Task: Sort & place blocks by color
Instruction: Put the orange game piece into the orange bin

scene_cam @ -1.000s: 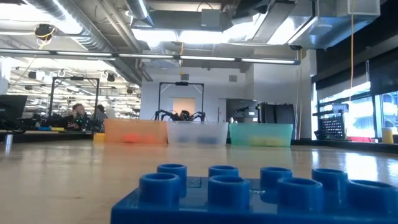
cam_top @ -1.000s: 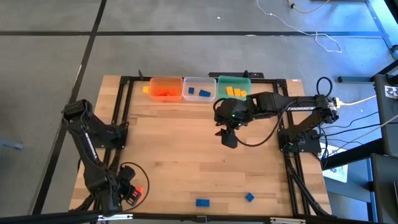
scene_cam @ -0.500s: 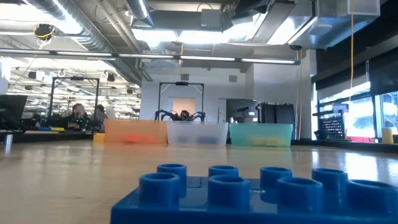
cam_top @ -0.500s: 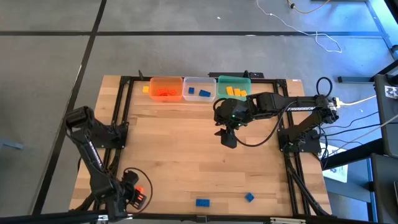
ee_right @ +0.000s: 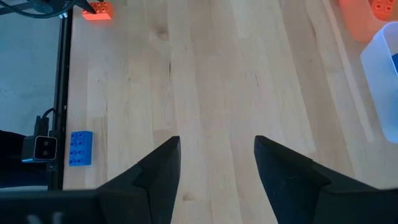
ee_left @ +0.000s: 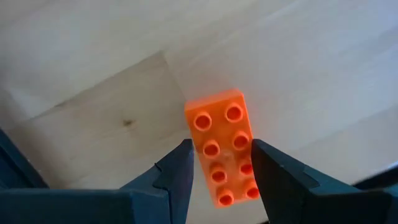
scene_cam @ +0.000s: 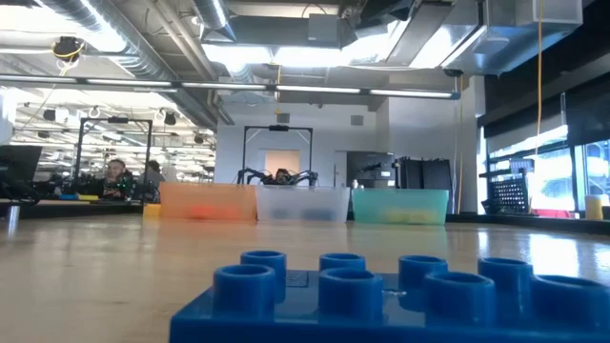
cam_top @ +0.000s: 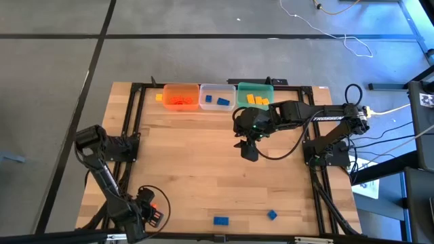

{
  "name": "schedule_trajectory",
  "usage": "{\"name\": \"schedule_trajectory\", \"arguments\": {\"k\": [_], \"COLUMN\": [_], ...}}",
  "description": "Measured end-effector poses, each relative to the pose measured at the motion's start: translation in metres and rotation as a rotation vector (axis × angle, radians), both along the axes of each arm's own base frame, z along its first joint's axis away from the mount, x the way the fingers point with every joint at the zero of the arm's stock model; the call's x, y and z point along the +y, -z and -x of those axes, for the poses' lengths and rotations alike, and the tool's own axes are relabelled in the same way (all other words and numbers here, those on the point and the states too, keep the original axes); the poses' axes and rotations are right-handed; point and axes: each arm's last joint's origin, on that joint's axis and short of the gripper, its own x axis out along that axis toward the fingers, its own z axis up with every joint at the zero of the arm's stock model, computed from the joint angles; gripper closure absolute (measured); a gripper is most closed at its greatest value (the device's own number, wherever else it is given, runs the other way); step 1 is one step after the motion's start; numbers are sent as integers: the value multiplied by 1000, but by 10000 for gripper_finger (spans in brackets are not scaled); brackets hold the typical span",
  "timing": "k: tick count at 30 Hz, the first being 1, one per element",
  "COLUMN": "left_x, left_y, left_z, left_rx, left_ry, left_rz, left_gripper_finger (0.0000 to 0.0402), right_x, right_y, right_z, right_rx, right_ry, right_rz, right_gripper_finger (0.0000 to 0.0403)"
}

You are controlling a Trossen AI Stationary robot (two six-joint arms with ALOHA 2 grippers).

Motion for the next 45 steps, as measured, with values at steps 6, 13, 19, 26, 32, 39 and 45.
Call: {"name": "schedule_trajectory", "arguments": {"k": [6, 13, 19, 26, 32, 39, 45], "left_x": [-1, 0, 0, -2, -4, -5, -4], "left_y": [4, 6, 5, 4, 3, 3, -3], "left_z": [-1, -6, -5, -5, -6, -6, -5], "left_rx": [4, -1, 1, -2, -2, -1, -6], "left_ry": [-4, -13, -9, -3, -1, -2, -4], "left_rz": [-10, -10, -5, 13, 45, 56, 79], "left_gripper_finger": [250, 250, 250, 250, 250, 250, 250], "right_x": [-1, -1, -1, -1, -1, -1, -1], "right_y": [0, 0, 0, 0, 0, 0, 0], "right_z": [0, 0, 0, 0, 0, 0, 0], "right_rx": [-2, -1, -1, 0, 0, 0, 0], "right_ry": [21, 38, 40, 40, 39, 39, 38], "right_rz": [28, 26, 24, 24, 25, 26, 26], "right_gripper_finger": [199, 199, 199, 199, 199, 199, 199]}}
